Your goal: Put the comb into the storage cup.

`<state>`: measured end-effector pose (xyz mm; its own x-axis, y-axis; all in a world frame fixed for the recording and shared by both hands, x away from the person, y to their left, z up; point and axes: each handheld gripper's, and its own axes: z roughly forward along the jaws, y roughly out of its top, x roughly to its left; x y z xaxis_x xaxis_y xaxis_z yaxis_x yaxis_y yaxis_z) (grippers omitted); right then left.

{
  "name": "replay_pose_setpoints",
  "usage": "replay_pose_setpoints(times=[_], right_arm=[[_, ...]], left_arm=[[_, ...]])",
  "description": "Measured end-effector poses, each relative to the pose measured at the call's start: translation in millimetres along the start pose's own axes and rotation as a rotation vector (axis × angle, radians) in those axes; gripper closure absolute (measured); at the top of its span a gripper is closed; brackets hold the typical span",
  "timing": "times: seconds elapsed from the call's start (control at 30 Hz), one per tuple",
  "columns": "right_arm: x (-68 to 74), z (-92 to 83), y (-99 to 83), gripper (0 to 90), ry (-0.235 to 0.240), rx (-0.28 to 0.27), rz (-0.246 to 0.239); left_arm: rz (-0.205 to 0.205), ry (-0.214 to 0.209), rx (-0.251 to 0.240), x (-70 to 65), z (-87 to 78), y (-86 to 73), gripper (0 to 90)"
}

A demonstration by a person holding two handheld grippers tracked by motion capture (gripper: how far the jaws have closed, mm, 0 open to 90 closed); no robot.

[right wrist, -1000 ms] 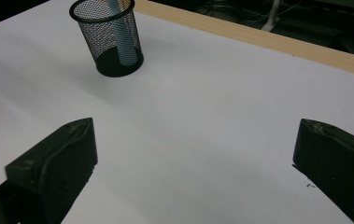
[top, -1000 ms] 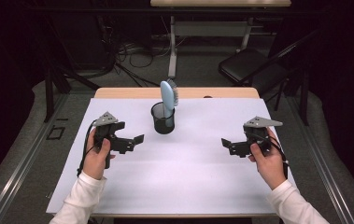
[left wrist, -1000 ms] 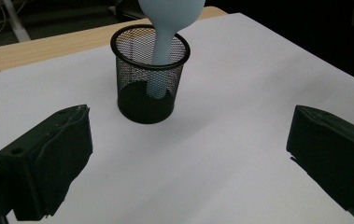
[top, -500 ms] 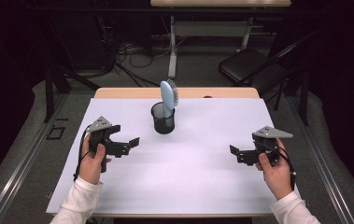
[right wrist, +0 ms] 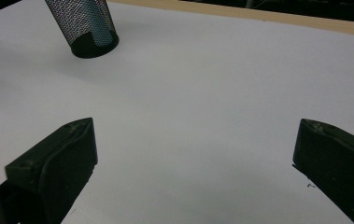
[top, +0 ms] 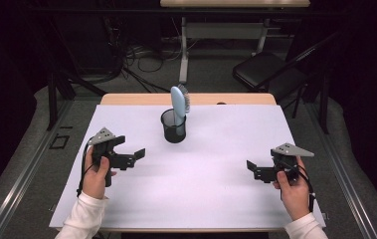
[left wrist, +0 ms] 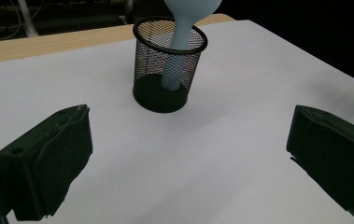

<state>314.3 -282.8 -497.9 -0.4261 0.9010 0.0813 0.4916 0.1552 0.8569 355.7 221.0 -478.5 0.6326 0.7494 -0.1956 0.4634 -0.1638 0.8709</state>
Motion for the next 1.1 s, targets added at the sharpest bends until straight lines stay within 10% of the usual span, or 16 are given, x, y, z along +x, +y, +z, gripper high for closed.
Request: replay_pose_setpoints(times=[1.1], right_arm=[[6.5, 13.5, -23.1, 0.0, 0.003, 0.001, -0.018]], left_arm=[[0.005, 0.024, -0.019, 1.8, 3.5, -11.0, 0.4]])
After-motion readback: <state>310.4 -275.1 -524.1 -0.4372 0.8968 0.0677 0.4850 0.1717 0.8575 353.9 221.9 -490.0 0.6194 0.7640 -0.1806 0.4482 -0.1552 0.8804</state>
